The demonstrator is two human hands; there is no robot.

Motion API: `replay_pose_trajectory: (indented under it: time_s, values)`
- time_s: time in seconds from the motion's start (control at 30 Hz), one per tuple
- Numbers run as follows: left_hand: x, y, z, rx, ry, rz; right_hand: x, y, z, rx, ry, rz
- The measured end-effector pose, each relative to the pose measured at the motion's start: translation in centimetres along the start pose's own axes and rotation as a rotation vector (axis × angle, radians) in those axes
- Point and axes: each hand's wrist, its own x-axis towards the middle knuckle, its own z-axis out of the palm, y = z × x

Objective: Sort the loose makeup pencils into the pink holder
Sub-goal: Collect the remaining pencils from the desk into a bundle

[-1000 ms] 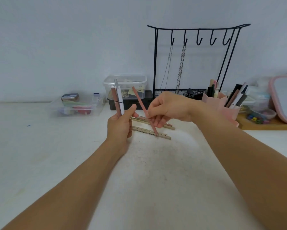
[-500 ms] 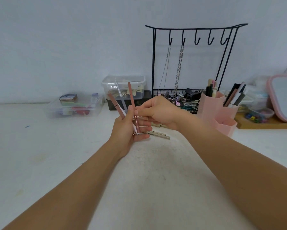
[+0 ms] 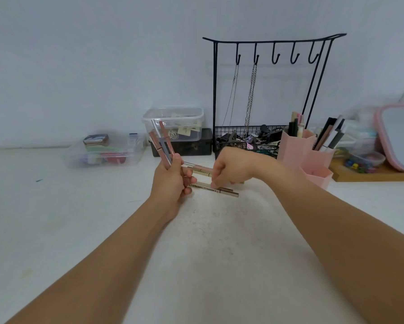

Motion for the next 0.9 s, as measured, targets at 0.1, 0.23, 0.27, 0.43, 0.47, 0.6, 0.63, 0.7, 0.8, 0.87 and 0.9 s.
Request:
replay_pose_trajectory:
  time_s: [0.1,0.23,0.27,0.43,0.47,0.6,0.63,0.7,0.8,0.87,0.9]
  values:
    - [-0.1,0.0,0.1,0.057,-0.026,0.015,-0.1,-0.4,0.4,-0.028,-0.002,0.026]
    - [0.0,-0.1,-0.1,0.037,-0.092,0.024,0.2,-0.8,0.7,-0.057,0.002,0.061]
    - [0.0,-0.1,-0.1,0.013,-0.103,0.011,0.3,-0.9,0.8,-0.066,-0.001,0.073]
    - [0.0,-0.1,-0.1,-0.023,-0.147,-0.048,0.4,-0.4,0.6,0.049,-0.07,0.104]
    - [0.0,-0.1,-0.1,-0.028,-0.153,-0.05,0.3,-0.3,0.5,0.087,-0.08,0.105]
    - [0.0,-0.1,0.0,-0.028,-0.143,-0.053,-0.3,0.3,-0.6,0.315,-0.049,0.086]
    - [0.0,-0.1,0.0,-0.027,-0.144,-0.052,-0.4,0.3,-1.0,0.404,-0.042,0.075]
    - [0.0,-0.1,0.0,-0.029,-0.151,-0.053,-0.7,0.3,-1.7,0.594,-0.033,0.035]
    - [-0.2,0.0,0.1,-0.037,-0.161,-0.06,-0.9,-0.4,-1.8,0.794,-0.025,-0.062]
    - [-0.3,0.2,0.2,-0.058,-0.159,-0.059,-1.0,-1.2,-1.3,0.85,-0.023,-0.107]
    - [-0.4,0.2,0.2,-0.068,-0.159,-0.058,-0.8,-1.6,-1.0,0.86,-0.012,-0.115]
